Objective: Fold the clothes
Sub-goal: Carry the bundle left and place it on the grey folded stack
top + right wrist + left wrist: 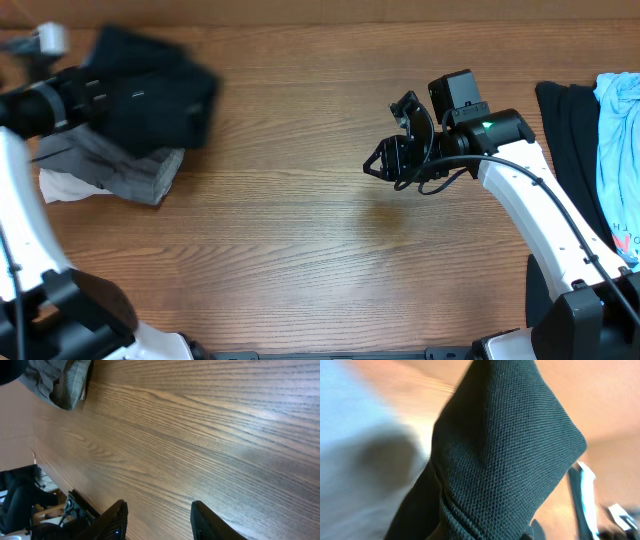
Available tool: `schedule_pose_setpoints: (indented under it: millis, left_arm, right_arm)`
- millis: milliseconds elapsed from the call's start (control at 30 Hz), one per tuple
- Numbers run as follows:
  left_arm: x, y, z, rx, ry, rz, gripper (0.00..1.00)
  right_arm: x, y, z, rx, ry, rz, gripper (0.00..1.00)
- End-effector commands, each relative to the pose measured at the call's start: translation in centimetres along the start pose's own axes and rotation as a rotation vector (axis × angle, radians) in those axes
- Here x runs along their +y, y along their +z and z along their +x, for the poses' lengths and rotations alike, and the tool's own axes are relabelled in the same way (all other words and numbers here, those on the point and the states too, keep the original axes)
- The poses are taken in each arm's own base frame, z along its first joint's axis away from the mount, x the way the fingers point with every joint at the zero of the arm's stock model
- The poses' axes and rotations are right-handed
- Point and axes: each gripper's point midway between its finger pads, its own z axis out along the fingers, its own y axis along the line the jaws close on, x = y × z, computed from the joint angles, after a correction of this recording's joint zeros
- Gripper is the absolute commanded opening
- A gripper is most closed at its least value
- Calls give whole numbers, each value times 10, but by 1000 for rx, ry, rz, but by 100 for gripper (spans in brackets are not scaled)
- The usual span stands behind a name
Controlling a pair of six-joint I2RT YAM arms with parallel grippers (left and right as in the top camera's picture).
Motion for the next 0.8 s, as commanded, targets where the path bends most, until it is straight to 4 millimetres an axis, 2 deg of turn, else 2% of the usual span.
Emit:
schedule_pose_setpoints:
  millis: [0, 33, 100, 133, 200, 300, 367, 400, 533, 633, 767]
  left_arm:
    - [64, -10, -7, -26, -88, -95, 4]
    - [81, -10, -6, -24, -102, -108, 5]
    - [115, -3, 0, -7, -143, -135, 19]
    - [133, 1, 5, 10, -177, -153, 19]
    - [158, 13, 19, 49, -257, -136, 7]
    - [161, 25, 26, 63, -318, -19, 4]
    - [152, 26, 18, 34, -306, 53, 4]
    - [143, 24, 11, 11, -288, 96, 4]
    - [86, 4, -30, -84, -247, 311, 4]
    - [32, -7, -54, -113, -166, 408, 4]
    - [-47, -8, -78, -153, 22, 477, 4]
  right_arm:
    - [8, -6, 1, -12, -27, -13, 45]
    - [8, -6, 2, -9, -25, -12, 45]
    - [7, -6, 3, -3, -20, -11, 45]
    - [7, -6, 4, 0, -17, -11, 44]
    - [7, -6, 7, 11, -9, -9, 44]
    - [5, -6, 12, 31, 6, -5, 44]
    - [5, -6, 13, 36, 9, -3, 44]
    - [5, -6, 13, 36, 9, -3, 44]
    - [5, -6, 12, 31, 6, -4, 44]
    - [6, -6, 11, 26, 2, -5, 44]
    - [6, -6, 11, 25, 1, -5, 44]
